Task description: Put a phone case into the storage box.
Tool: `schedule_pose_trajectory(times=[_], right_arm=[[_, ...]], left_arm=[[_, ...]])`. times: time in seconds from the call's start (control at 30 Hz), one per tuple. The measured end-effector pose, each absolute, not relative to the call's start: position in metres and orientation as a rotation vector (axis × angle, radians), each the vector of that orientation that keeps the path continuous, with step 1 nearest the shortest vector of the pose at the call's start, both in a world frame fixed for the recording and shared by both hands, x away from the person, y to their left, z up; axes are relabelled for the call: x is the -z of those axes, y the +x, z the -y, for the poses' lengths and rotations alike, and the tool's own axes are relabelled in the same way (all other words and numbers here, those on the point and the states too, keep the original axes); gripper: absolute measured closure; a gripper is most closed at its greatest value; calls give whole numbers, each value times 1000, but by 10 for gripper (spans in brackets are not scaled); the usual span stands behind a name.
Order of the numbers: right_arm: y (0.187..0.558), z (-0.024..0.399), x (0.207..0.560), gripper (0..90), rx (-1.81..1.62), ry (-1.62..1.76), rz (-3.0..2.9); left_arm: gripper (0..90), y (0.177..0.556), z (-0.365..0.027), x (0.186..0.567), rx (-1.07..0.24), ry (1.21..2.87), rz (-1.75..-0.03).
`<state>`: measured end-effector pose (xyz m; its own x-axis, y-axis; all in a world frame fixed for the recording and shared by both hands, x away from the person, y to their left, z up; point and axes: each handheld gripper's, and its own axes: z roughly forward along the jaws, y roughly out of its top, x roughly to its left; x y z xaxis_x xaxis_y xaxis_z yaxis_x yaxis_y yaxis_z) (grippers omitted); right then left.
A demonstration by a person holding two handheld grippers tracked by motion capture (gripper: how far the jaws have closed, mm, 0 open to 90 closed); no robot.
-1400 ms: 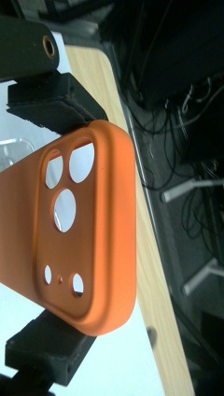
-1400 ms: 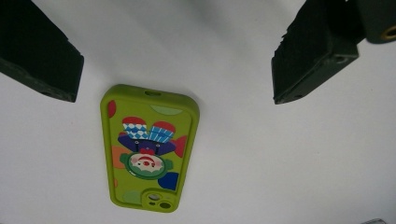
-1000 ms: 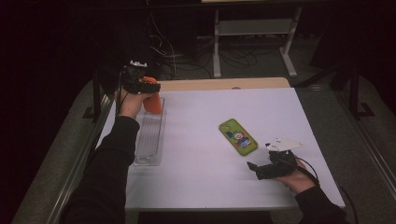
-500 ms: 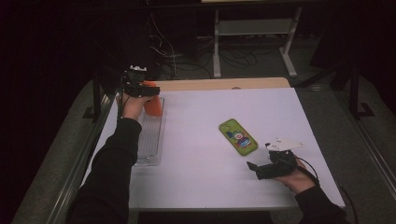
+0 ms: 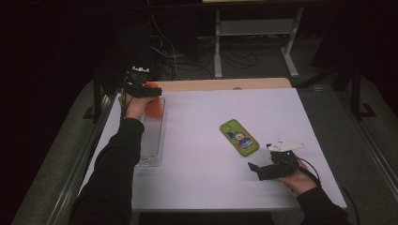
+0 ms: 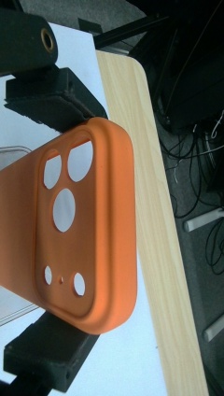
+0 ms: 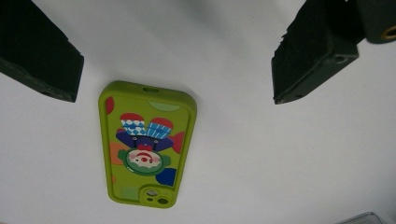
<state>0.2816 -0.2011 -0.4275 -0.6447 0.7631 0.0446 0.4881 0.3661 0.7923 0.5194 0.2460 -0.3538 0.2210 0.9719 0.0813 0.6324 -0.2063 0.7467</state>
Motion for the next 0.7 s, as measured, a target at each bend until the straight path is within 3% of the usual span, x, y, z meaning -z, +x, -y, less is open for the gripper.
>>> schedule_pose_trajectory(times=[0.47, 0.7], right_arm=[[282, 200, 428, 15, -1165, 1103, -2310], [283, 199, 428, 15, -1164, 1094, -2313]], left_arm=[[28, 521, -250, 351, -779, 1879, -1460], [21, 518, -254, 346, -771, 1837, -1439]])
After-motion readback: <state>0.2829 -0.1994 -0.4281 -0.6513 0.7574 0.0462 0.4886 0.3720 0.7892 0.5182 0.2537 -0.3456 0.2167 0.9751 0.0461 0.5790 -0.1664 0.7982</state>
